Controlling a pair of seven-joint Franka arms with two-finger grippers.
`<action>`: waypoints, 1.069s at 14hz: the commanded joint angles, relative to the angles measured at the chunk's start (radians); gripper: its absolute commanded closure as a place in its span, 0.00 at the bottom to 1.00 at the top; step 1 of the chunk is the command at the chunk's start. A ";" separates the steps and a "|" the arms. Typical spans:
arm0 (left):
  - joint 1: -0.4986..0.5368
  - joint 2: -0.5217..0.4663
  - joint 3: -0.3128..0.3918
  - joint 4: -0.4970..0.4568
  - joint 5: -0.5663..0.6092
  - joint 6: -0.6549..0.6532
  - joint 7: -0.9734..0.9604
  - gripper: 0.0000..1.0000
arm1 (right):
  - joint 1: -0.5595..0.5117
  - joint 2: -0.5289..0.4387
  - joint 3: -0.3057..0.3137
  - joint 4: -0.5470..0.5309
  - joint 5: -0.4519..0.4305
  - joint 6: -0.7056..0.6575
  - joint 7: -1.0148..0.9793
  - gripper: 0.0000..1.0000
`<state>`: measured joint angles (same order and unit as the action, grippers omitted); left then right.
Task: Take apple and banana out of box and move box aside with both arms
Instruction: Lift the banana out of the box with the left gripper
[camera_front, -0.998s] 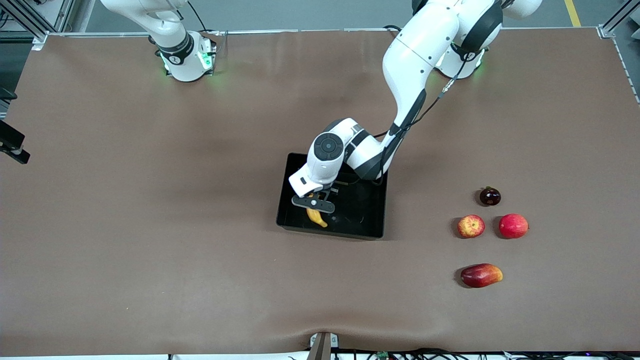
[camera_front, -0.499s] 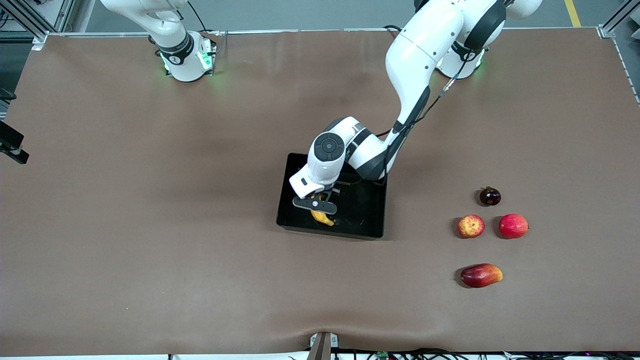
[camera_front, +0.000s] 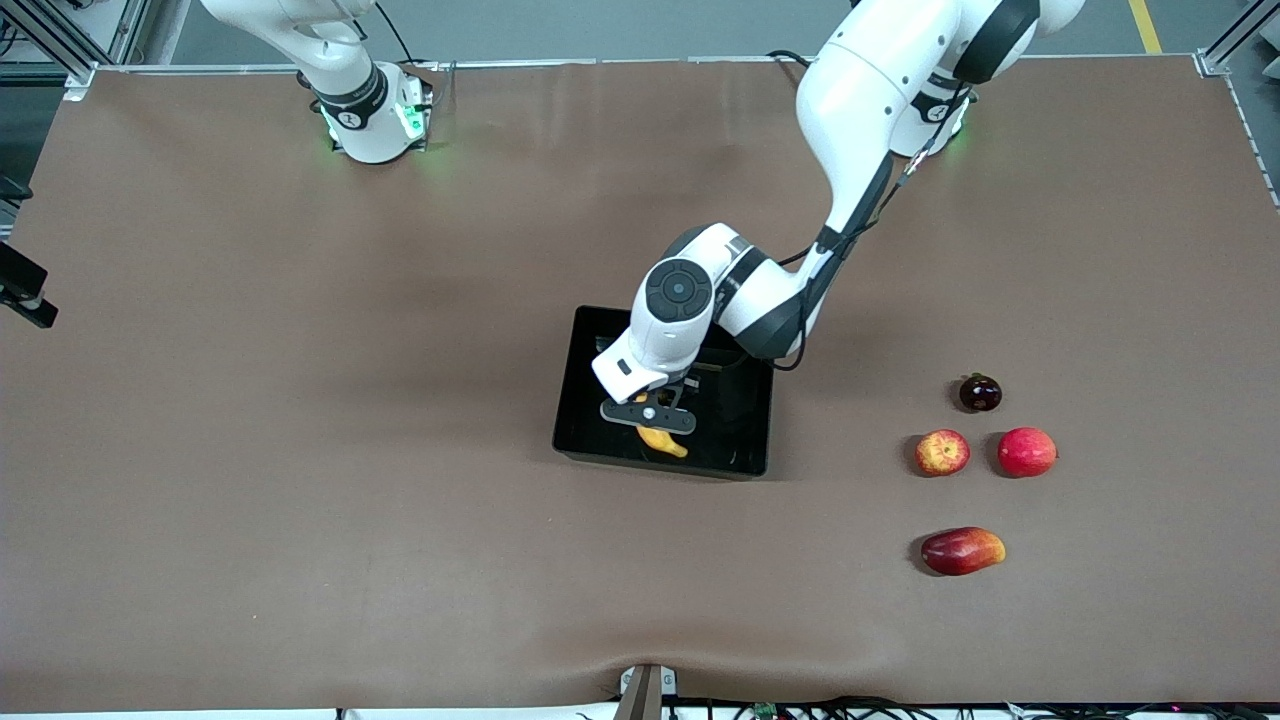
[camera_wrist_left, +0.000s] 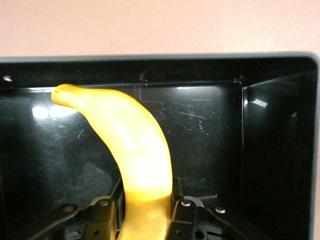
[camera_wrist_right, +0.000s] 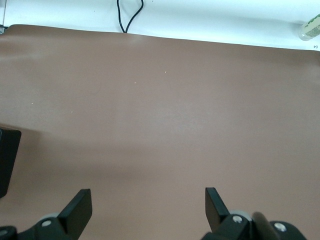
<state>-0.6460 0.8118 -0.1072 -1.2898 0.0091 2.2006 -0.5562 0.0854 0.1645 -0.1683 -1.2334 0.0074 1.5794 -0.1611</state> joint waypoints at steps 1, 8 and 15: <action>0.035 -0.086 -0.005 -0.016 -0.044 -0.076 -0.007 1.00 | -0.012 0.001 0.009 0.015 -0.012 -0.007 -0.008 0.00; 0.109 -0.224 0.004 -0.121 -0.043 -0.190 -0.008 1.00 | -0.013 0.001 0.007 0.015 -0.012 -0.006 -0.008 0.00; 0.291 -0.367 -0.005 -0.376 0.027 -0.144 0.128 1.00 | -0.012 0.001 0.009 0.015 -0.012 -0.006 -0.008 0.00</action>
<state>-0.4077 0.5326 -0.0975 -1.5284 -0.0032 2.0136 -0.4710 0.0846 0.1645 -0.1690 -1.2328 0.0054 1.5794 -0.1611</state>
